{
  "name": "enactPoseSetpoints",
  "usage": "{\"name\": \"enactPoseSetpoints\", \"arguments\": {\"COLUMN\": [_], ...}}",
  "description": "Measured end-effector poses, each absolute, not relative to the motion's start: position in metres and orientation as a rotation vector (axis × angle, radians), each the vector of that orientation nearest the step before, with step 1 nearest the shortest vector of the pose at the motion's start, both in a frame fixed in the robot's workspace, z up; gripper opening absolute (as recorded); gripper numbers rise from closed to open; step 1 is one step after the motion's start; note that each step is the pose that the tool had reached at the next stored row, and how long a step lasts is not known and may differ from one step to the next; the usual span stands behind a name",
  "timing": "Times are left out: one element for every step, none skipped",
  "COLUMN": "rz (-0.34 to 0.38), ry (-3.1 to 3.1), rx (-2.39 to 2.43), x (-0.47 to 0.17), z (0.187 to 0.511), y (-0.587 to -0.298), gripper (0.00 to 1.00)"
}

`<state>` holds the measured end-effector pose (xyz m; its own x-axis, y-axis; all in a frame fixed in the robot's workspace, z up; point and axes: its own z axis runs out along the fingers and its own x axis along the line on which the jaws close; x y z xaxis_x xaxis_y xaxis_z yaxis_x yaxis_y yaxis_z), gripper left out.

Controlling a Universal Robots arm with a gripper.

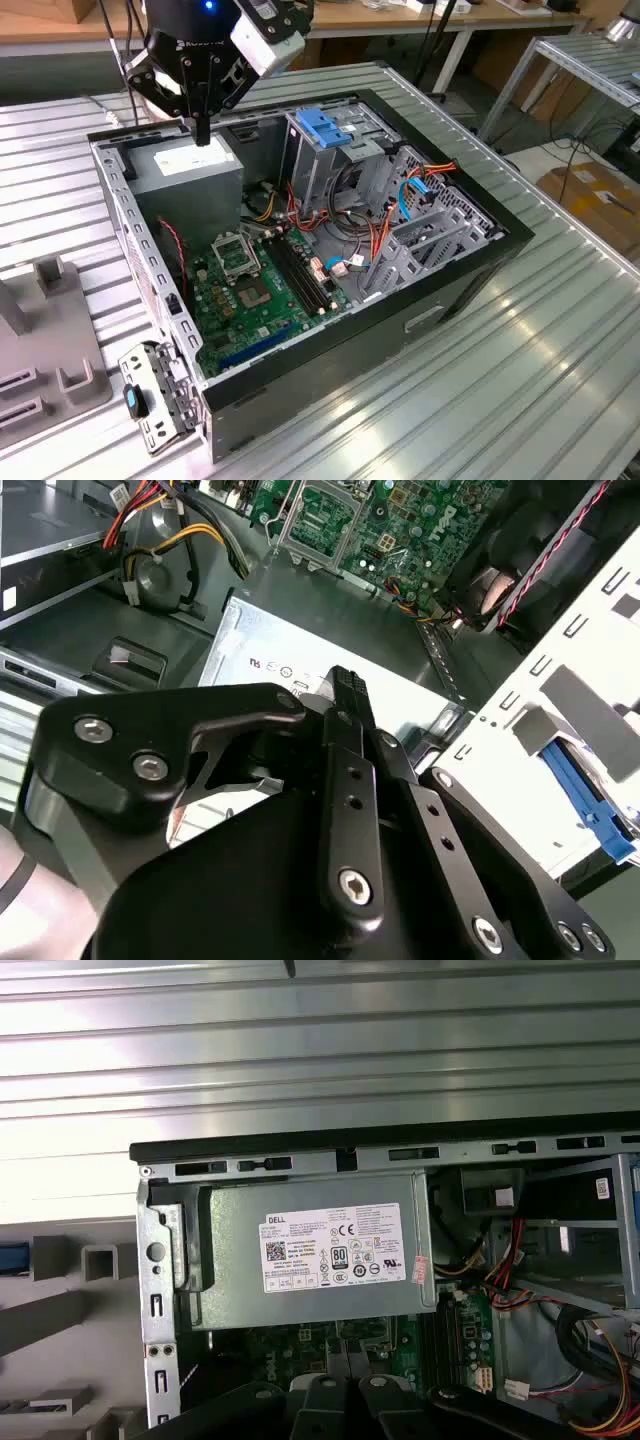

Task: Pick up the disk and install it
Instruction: 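Reach for the disk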

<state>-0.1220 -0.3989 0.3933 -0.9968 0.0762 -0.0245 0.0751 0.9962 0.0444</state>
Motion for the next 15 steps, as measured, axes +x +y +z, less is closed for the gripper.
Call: {"name": "enactPoseSetpoints", "arguments": {"rz": [0.068,0.068,0.068,0.068,0.068,0.068,0.068,0.068,0.068,0.068,0.068,0.068,0.068,0.068,0.068], "ry": [3.112,3.112,3.112,3.112,3.112,3.113,3.112,3.112,3.113,3.112,3.112,3.112,3.112,3.113,3.112], "rx": [0.118,0.118,0.118,0.118,0.118,0.118,0.118,0.118,0.118,0.118,0.118,0.118,0.118,0.118,0.118], "x": [-0.1220,-0.1220,-0.1220,-0.1220,-0.1221,-0.1229,-0.1236,-0.1246,-0.1249,-0.1252,-0.1254,-0.1262,-0.1266,-0.1266,-0.1266], "z": [0.3933,0.3933,0.3933,0.3933,0.3933,0.3933,0.3933,0.3932,0.3933,0.3933,0.3932,0.3932,0.3933,0.3933,0.3932], "y": [-0.3989,-0.3989,-0.3989,-0.3989,-0.3989,-0.3989,-0.3989,-0.3989,-0.3989,-0.3989,-0.3989,-0.3989,-0.3989,-0.3989,-0.3989], "gripper": [0.11,0.11,0.11,0.11,0.11,0.11,0.11,0.11,0.11,0.11,0.11,0.11,0.11,0.11,0.11]}}
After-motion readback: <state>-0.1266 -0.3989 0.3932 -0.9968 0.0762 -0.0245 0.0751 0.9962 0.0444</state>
